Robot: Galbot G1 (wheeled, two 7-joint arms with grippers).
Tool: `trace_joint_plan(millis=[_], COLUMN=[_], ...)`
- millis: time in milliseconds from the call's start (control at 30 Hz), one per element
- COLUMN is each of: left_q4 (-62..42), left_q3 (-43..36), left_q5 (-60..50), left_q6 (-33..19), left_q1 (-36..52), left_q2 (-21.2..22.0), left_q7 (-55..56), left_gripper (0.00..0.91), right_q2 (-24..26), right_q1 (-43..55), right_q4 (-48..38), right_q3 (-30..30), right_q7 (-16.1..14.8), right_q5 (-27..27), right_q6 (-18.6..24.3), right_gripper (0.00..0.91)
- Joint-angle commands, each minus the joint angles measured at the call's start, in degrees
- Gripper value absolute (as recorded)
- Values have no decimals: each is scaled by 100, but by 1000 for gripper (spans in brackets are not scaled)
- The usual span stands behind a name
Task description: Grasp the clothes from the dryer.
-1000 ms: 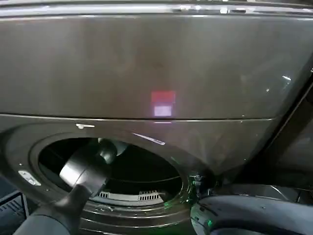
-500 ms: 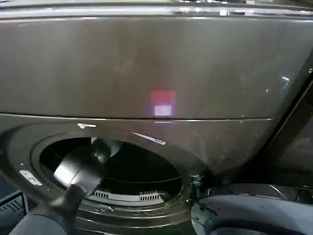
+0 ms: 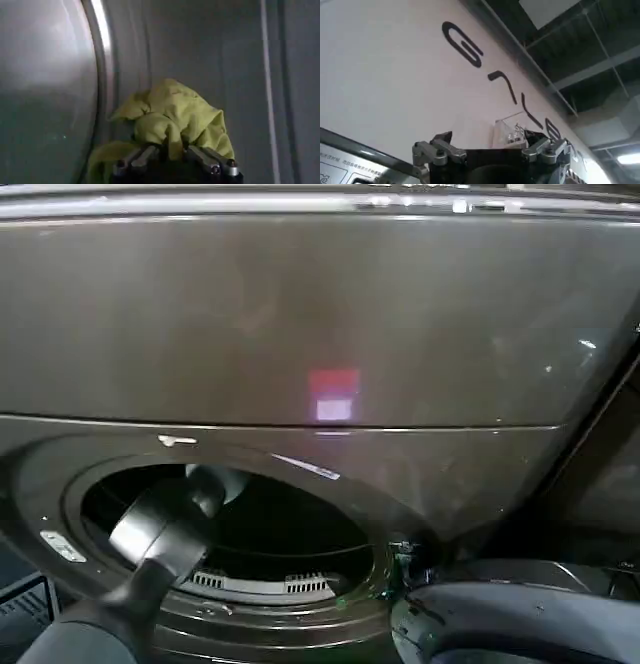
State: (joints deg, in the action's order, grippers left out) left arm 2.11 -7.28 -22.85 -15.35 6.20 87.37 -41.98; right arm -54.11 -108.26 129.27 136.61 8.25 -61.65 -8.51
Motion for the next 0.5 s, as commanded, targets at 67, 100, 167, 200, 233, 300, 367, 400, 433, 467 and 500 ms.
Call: trace_joint_plan(millis=[67, 100, 167, 200, 233, 300, 367, 400, 433, 467, 500], left_q4=[129, 164, 273, 334, 444, 837, 1022, 1148, 1261, 1333, 1483], left_q3=[180, 245, 470, 659, 712, 904, 1082, 1092, 1117, 1144, 1151], left_q5=[217, 247, 447, 517, 726, 1036, 1216, 1325, 1416, 1502, 1677], left_q6=[63, 81, 135, 158, 184, 272, 240, 244, 224, 218, 225], left_q1=[-85, -119, -173, -200, -266, -443, -555, -606, -691, -737, -819], left_q2=[2, 0, 0, 2, 0, -47, -65, -90, -108, -117, -143], left_q7=[161, 240, 481, 571, 718, 937, 1272, 1370, 1622, 1732, 1857], left_gripper=[0, 0, 0, 0, 0, 0, 0, 0, 0, 0, 0], right_q2=[2, 10, 17, 23, 25, 27, 22, 18, 21, 26, 28], right_q1=[-5, -18, -38, -55, -60, -52, -42, -28, -19, -13, -8], right_q4=[-22, -35, -60, -72, -80, -78, -70, -63, -57, -56, -57], right_q3=[29, 48, 80, 101, 115, 116, 102, 85, 80, 75, 69], right_q7=[45, 44, 43, 42, 41, 38, 36, 36, 34, 34, 35], right_q5=[39, 41, 38, 39, 37, 36, 36, 37, 37, 37, 37], right_q6=[-149, -144, -145, -144, -144, -142, -139, -139, -138, -136, -136], right_gripper=[907, 907, 907, 907, 907, 907, 907, 907, 907, 907, 907])
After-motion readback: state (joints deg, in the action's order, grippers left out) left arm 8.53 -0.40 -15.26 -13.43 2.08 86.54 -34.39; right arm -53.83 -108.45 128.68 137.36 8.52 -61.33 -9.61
